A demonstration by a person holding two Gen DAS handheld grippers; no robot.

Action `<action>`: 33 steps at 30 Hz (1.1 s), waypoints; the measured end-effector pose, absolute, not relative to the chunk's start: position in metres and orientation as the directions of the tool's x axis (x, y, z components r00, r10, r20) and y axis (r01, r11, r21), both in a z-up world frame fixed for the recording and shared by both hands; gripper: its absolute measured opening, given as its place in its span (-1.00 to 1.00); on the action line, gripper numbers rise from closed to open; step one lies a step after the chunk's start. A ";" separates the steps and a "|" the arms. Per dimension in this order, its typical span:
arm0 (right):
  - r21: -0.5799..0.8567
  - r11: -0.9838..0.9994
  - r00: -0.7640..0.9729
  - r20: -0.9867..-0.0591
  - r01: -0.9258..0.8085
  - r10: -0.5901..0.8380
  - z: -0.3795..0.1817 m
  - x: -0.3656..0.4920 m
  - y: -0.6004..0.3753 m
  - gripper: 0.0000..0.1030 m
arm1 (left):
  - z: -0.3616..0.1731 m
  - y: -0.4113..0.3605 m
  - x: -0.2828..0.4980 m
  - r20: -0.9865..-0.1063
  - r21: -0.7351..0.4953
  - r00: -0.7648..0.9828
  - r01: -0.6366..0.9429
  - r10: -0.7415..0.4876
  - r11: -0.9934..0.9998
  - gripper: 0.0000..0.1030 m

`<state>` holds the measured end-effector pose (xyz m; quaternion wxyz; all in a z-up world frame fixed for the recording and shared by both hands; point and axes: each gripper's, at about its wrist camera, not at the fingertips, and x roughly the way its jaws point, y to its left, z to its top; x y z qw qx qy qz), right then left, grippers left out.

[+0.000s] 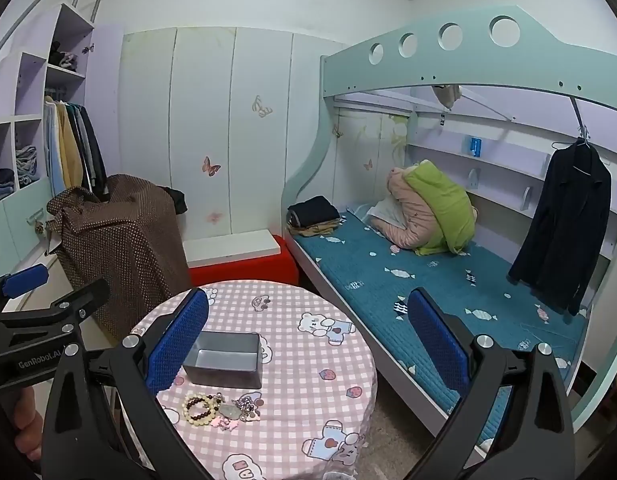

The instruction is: Organize jewelry

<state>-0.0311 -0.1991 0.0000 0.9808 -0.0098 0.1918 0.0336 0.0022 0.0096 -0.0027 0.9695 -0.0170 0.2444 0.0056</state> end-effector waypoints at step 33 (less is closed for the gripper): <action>-0.018 0.997 0.929 -0.366 -0.072 0.061 -0.003 -0.028 -0.192 0.86 | 0.002 0.009 0.002 -0.434 -0.034 0.900 0.009 -0.023 0.999 0.91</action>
